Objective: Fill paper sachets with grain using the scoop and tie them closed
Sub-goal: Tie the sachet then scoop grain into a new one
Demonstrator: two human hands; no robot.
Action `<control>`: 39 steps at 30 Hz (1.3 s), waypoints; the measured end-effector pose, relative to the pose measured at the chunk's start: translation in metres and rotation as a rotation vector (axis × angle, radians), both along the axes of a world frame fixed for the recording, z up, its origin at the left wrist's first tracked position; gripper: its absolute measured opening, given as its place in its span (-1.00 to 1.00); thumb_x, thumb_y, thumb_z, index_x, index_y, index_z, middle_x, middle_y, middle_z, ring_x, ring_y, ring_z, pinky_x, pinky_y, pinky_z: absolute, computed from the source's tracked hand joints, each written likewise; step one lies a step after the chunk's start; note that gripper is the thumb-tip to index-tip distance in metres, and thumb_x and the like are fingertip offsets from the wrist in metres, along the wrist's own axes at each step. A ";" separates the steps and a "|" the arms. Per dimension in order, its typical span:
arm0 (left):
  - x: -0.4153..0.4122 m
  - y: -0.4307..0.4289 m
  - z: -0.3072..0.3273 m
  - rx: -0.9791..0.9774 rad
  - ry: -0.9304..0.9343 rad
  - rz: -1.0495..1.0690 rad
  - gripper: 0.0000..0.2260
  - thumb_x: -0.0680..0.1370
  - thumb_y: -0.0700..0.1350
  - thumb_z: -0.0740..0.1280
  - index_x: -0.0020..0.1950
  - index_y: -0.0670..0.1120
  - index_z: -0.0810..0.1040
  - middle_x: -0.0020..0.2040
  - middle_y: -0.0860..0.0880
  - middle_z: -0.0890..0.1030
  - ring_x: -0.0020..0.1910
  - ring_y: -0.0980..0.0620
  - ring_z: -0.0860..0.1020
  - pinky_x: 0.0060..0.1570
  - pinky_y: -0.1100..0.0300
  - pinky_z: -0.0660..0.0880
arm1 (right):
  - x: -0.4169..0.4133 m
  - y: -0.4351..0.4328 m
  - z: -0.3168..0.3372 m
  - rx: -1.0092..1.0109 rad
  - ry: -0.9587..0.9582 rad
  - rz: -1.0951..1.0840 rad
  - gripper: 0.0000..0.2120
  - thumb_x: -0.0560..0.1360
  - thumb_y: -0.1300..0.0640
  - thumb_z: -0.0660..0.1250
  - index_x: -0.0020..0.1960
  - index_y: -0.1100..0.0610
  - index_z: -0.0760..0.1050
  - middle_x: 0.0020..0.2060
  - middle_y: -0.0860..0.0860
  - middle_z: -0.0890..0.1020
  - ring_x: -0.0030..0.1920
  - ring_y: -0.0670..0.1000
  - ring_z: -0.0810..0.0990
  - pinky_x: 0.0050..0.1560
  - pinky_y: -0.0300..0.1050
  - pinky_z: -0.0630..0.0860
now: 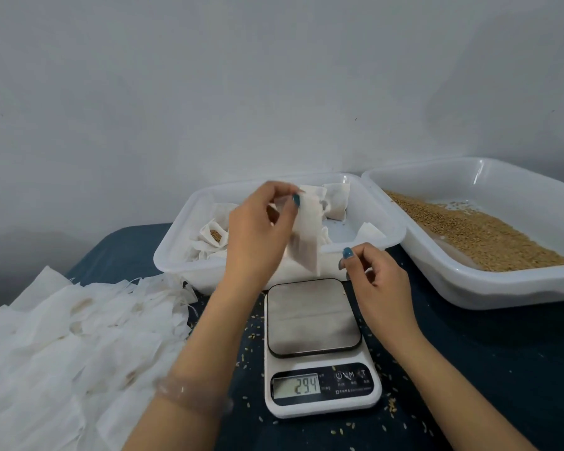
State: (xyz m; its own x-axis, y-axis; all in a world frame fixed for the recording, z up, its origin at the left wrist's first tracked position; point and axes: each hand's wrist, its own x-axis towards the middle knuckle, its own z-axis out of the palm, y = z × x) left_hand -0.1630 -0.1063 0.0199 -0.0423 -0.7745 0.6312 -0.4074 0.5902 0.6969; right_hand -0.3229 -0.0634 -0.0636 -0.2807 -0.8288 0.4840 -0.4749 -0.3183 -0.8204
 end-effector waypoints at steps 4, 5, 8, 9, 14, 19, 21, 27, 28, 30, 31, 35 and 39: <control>-0.015 -0.038 0.029 0.052 0.057 -0.033 -0.82 0.58 -0.29 0.27 -0.01 -0.06 0.61 -0.17 0.10 0.66 -0.25 0.22 0.65 -0.12 0.29 0.58 | -0.001 0.000 -0.004 0.021 0.003 -0.001 -0.75 0.59 -0.04 0.21 -0.25 -0.08 0.48 -0.32 -0.06 0.54 -0.27 -0.05 0.46 -0.27 -0.17 0.29; -0.018 -0.046 0.033 0.056 0.083 -0.048 -0.82 0.58 -0.30 0.27 0.00 -0.08 0.62 -0.15 0.07 0.68 -0.19 0.19 0.66 -0.04 0.26 0.59 | -0.001 0.000 -0.005 0.027 0.011 -0.004 -0.76 0.59 -0.03 0.22 -0.25 -0.09 0.48 -0.31 -0.06 0.55 -0.26 -0.06 0.47 -0.26 -0.18 0.29; -0.025 -0.067 0.029 0.082 0.070 -0.046 -0.84 0.57 -0.28 0.31 0.01 -0.08 0.65 -0.07 0.04 0.70 -0.09 0.19 0.64 0.02 0.37 0.52 | -0.001 -0.001 -0.005 0.034 0.022 -0.012 -0.77 0.57 -0.07 0.20 -0.24 -0.11 0.47 -0.27 -0.08 0.56 -0.24 -0.08 0.48 -0.26 -0.21 0.30; -0.026 -0.073 0.024 0.105 0.009 -0.024 -0.85 0.57 -0.27 0.32 0.00 -0.07 0.65 -0.07 0.05 0.69 -0.12 0.20 0.61 -0.05 0.45 0.48 | -0.002 -0.001 -0.005 0.036 0.024 -0.013 -0.78 0.56 -0.08 0.19 -0.24 -0.11 0.47 -0.27 -0.09 0.55 -0.24 -0.09 0.48 -0.26 -0.22 0.30; -0.017 -0.085 -0.021 0.314 -0.563 -0.001 -0.85 0.55 -0.23 0.31 -0.04 -0.07 0.67 -0.13 0.06 0.62 -0.13 0.08 0.54 -0.26 0.48 0.32 | -0.003 -0.002 -0.006 0.027 0.049 -0.006 -0.77 0.55 -0.10 0.19 -0.23 -0.08 0.49 -0.28 -0.09 0.55 -0.23 -0.10 0.48 -0.26 -0.21 0.30; -0.016 -0.077 -0.024 0.305 -0.645 -0.011 -0.81 0.55 -0.26 0.29 -0.05 -0.09 0.70 -0.13 0.02 0.66 -0.10 0.04 0.55 -0.23 0.34 0.29 | -0.002 -0.002 -0.008 0.015 0.079 -0.005 -0.78 0.55 -0.07 0.21 -0.22 -0.04 0.50 -0.31 -0.10 0.54 -0.23 -0.06 0.49 -0.28 -0.17 0.30; -0.016 -0.070 -0.023 0.283 -0.658 0.002 -0.81 0.56 -0.24 0.27 -0.02 -0.09 0.69 -0.11 0.00 0.66 -0.04 -0.01 0.58 -0.16 0.28 0.37 | -0.001 -0.002 -0.008 0.015 0.082 -0.002 -0.77 0.54 -0.08 0.20 -0.23 -0.03 0.50 -0.31 -0.10 0.55 -0.24 -0.04 0.50 -0.27 -0.15 0.32; -0.014 -0.018 -0.033 0.074 -0.507 0.107 -0.84 0.60 -0.17 0.25 0.08 -0.07 0.61 0.02 -0.03 0.63 0.04 -0.03 0.54 0.02 0.03 0.47 | -0.002 -0.002 -0.010 -0.001 0.097 -0.006 -0.77 0.55 -0.07 0.21 -0.22 -0.01 0.51 -0.31 -0.08 0.56 -0.23 -0.02 0.51 -0.27 -0.09 0.37; -0.014 -0.006 -0.037 0.022 -0.487 0.118 -0.86 0.60 -0.16 0.25 0.07 -0.07 0.60 0.01 -0.02 0.61 0.04 -0.02 0.52 -0.01 0.05 0.47 | -0.001 -0.003 -0.010 -0.003 0.098 -0.004 -0.76 0.55 -0.06 0.22 -0.23 -0.01 0.51 -0.32 -0.08 0.56 -0.24 -0.03 0.50 -0.27 -0.09 0.37; -0.011 0.018 -0.041 -0.054 -0.473 0.154 -0.89 0.59 -0.14 0.28 0.04 -0.06 0.59 -0.04 0.01 0.60 0.01 -0.01 0.50 -0.08 0.07 0.46 | -0.001 -0.004 -0.011 -0.001 0.107 -0.003 -0.78 0.58 0.00 0.26 -0.23 -0.01 0.50 -0.32 -0.09 0.56 -0.23 -0.04 0.50 -0.26 -0.09 0.38; -0.008 0.027 -0.041 -0.084 -0.484 0.187 -0.91 0.59 -0.13 0.29 0.02 -0.06 0.58 -0.06 0.02 0.59 0.00 0.00 0.50 -0.11 0.09 0.46 | -0.001 -0.004 -0.011 0.003 0.111 -0.002 -0.78 0.59 0.02 0.27 -0.23 -0.01 0.50 -0.32 -0.09 0.56 -0.23 -0.04 0.50 -0.26 -0.09 0.38; 0.024 0.041 -0.032 -0.019 -0.571 0.437 -0.91 0.57 -0.08 0.27 -0.05 -0.03 0.56 -0.11 0.06 0.58 -0.04 0.02 0.48 -0.24 0.14 0.36 | -0.002 -0.003 -0.012 0.006 0.111 0.000 -0.78 0.59 0.01 0.28 -0.23 -0.02 0.50 -0.34 -0.10 0.54 -0.24 -0.07 0.48 -0.28 -0.13 0.33; 0.079 0.031 -0.023 0.445 -0.875 0.796 -0.88 0.57 -0.13 0.18 -0.11 -0.05 0.50 -0.18 -0.05 0.53 -0.17 -0.06 0.40 -0.28 0.15 0.26 | -0.001 -0.002 -0.011 0.018 0.106 0.009 -0.80 0.57 0.01 0.28 -0.23 -0.02 0.50 -0.34 -0.10 0.54 -0.24 -0.08 0.47 -0.26 -0.15 0.32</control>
